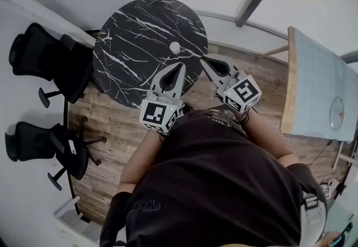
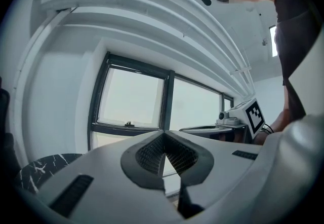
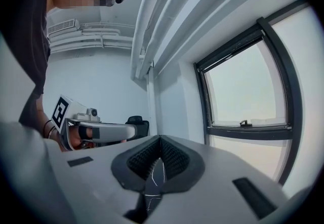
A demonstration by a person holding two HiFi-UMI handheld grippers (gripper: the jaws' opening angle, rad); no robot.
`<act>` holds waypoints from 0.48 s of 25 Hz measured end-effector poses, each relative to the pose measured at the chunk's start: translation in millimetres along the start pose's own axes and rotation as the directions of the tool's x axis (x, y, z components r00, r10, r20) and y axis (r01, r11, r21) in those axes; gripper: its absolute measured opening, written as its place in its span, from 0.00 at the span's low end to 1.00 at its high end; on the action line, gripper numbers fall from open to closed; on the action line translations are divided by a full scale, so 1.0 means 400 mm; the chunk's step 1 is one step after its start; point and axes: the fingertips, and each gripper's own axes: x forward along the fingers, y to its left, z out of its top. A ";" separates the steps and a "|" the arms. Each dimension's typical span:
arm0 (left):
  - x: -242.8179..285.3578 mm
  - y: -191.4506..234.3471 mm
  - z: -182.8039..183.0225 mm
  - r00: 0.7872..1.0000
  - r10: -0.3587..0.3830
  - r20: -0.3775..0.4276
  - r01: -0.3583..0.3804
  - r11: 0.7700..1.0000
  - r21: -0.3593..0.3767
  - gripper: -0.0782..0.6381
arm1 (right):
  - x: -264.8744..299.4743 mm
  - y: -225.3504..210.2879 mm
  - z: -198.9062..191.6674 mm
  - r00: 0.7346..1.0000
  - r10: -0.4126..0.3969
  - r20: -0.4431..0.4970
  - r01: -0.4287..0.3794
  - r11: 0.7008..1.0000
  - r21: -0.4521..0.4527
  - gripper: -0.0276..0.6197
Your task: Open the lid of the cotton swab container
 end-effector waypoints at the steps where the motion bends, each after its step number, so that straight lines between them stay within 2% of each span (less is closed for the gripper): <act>1: -0.005 0.014 0.000 1.000 0.002 0.001 -0.002 1.000 -0.004 0.13 | 0.012 0.000 0.000 1.000 -0.003 -0.001 0.003 1.000 0.003 0.08; 12: -0.031 0.091 -0.024 0.999 0.035 -0.006 -0.035 0.998 -0.056 0.13 | 0.061 -0.030 -0.018 0.998 -0.012 -0.060 0.013 1.000 0.012 0.08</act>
